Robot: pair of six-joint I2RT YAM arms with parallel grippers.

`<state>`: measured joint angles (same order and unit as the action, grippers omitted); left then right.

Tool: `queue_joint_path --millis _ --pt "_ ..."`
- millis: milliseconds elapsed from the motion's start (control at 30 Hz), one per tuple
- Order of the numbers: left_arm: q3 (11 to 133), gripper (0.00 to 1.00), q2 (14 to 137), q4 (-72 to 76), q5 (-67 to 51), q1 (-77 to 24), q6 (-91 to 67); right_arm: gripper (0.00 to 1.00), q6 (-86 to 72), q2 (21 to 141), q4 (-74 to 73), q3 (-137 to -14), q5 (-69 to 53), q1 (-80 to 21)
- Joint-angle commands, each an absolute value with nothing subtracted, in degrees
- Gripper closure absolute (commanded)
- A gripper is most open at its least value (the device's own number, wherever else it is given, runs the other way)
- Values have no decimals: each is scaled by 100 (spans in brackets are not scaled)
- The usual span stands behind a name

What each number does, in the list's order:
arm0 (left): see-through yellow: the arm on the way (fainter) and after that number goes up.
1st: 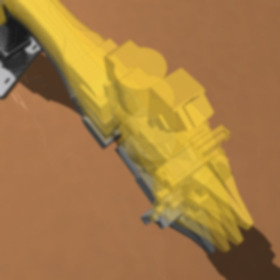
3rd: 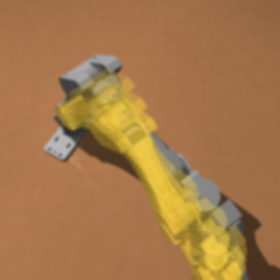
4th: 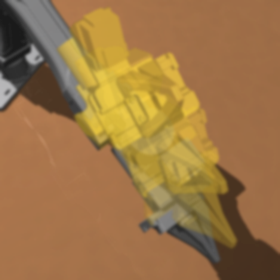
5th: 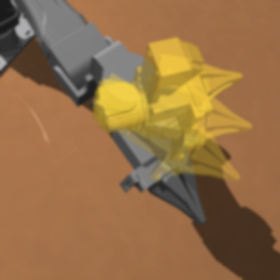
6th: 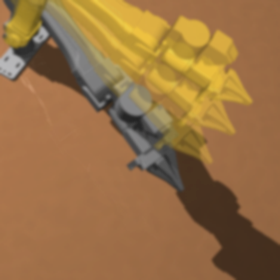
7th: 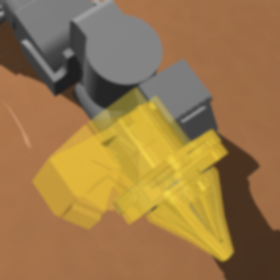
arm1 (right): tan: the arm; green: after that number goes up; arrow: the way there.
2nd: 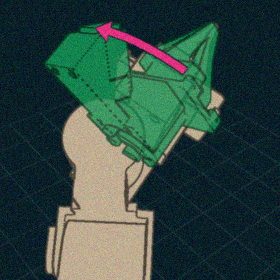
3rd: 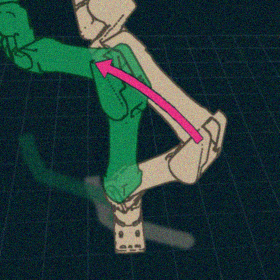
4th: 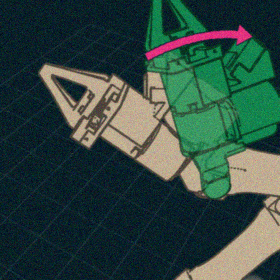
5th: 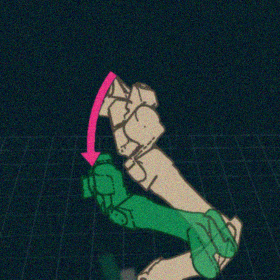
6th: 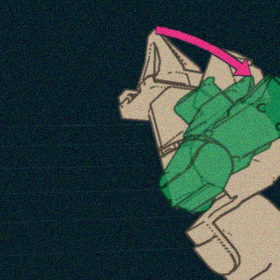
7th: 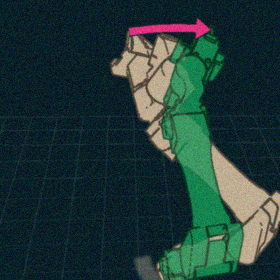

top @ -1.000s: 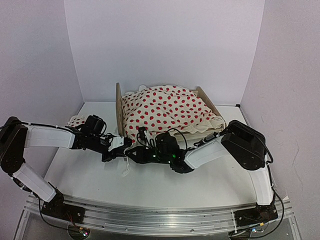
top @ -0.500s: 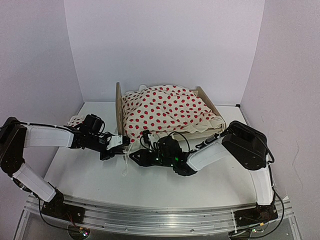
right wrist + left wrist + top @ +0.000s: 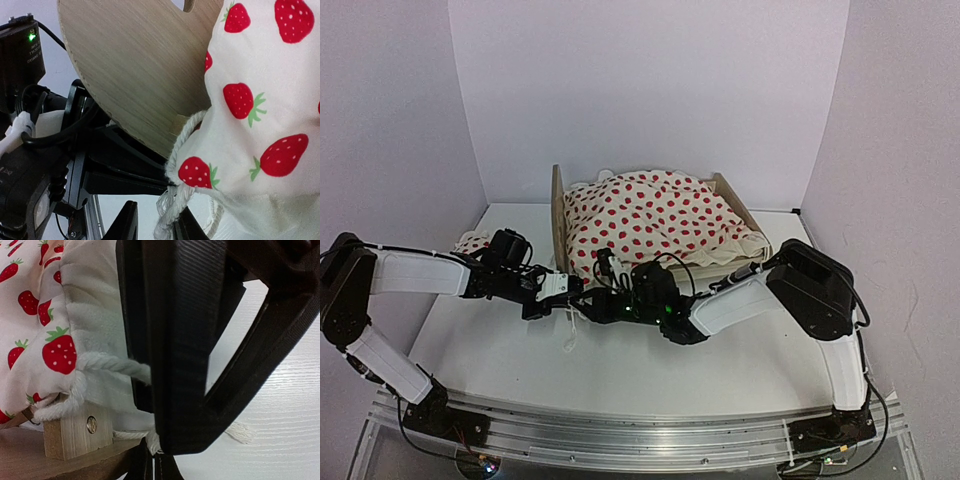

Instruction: Set up the pet bed

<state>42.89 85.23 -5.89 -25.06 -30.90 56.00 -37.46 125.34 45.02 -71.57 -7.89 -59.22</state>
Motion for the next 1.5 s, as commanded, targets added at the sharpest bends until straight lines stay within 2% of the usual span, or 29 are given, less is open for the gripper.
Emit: queue_joint_path --millis 0,167,367,567,767,933,1233,1467 --pt "4546 100 8572 -211 -2599 -3146 5620 77 -3797 12543 4621 -7291 -868 -5926" --pt "4570 100 8599 -186 -2611 -3146 5559 76 -3829 12534 4590 -7182 -808 -5926" --pt "4548 100 8621 -195 -2592 -3165 5636 66 -3858 12314 4582 -6979 -908 -5863" --pt "4476 100 8660 -114 -2536 -3181 5764 63 -3699 11665 4289 -6442 -722 -5838" --pt "4430 100 8708 -24 -2479 -3232 5853 64 -3731 11426 4172 -6181 -532 -5838" --pt "4437 100 8736 -23 -2439 -3272 5878 75 -3826 11726 4042 -6450 -329 -5801" --pt "4445 100 8767 164 -2451 -3335 5849 73 -3885 12206 3894 -6968 -662 -5775" --pt "4458 100 8779 202 -2465 -3352 5843 75 -3996 12306 3876 -6969 -644 -5762"
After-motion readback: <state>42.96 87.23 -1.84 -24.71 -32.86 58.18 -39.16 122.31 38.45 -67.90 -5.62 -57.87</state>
